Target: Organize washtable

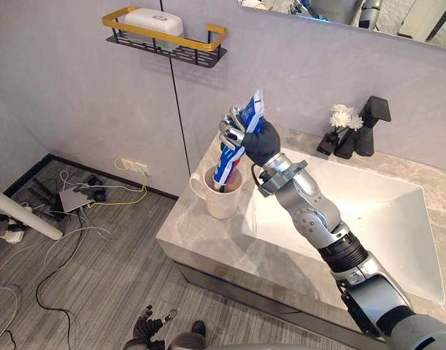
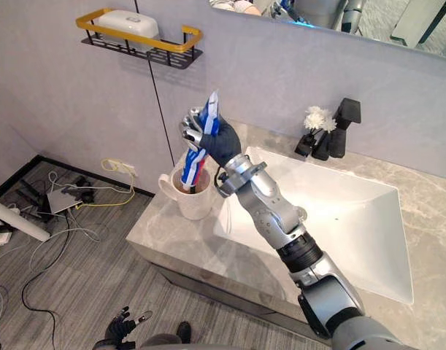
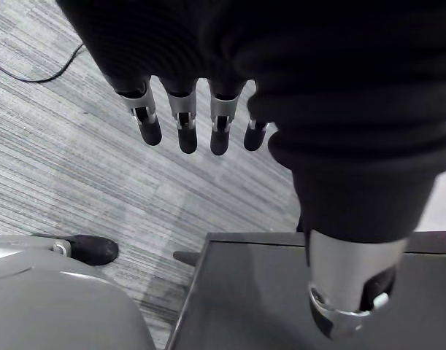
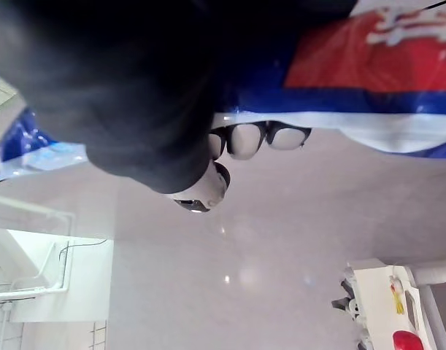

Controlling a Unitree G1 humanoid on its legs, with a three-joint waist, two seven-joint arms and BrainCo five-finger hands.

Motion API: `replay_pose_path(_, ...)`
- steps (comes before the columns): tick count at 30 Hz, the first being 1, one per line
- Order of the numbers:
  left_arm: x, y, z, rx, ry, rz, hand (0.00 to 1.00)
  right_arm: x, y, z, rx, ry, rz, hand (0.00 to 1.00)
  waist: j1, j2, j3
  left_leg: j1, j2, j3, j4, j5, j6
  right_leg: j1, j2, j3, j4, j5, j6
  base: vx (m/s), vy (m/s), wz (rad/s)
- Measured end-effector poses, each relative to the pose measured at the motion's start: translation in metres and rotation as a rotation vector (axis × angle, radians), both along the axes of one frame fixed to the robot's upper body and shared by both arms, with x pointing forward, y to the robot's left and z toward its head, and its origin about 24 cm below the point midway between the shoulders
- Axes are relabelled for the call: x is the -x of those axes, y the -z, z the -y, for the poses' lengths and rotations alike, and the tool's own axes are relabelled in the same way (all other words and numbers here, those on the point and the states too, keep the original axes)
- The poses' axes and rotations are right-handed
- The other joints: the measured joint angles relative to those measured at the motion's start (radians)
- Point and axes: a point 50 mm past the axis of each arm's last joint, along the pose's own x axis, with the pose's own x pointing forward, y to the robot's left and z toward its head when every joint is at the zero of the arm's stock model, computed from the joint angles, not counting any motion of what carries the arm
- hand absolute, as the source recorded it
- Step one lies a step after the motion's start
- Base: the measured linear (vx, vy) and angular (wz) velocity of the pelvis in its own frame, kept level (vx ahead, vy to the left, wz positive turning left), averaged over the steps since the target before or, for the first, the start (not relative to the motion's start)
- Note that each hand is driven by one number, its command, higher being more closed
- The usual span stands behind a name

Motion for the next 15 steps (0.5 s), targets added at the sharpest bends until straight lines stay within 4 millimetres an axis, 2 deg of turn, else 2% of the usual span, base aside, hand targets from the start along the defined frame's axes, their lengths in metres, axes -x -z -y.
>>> replay_pose_path(6, -0.001, 0.0, 0.0, -0.001, 0.001, 0.004, 0.0, 0.003, 0.006, -0.007, 0.014, -0.02, -0.016, 1.0, 0.001, 0.0, 0.008, 0.0, 0.0, 0.0, 0.0, 0.0, 0.0, 0.0, 0.0, 0.0, 0.001, 0.0, 0.0, 0.0, 0.0, 0.0)
replay_pose_path(15, -0.003, -0.002, 0.0, -0.002, 0.002, 0.012, 0.0, 0.004, 0.015, -0.006, 0.041, -0.008, -0.037, 1.0, 0.001, -0.001, 0.025, 0.001, 0.0, -0.001, 0.0, 0.0, 0.0, 0.0, 0.0, 0.0, 0.002, 0.0, 0.0, 0.0, 0.0, 0.0)
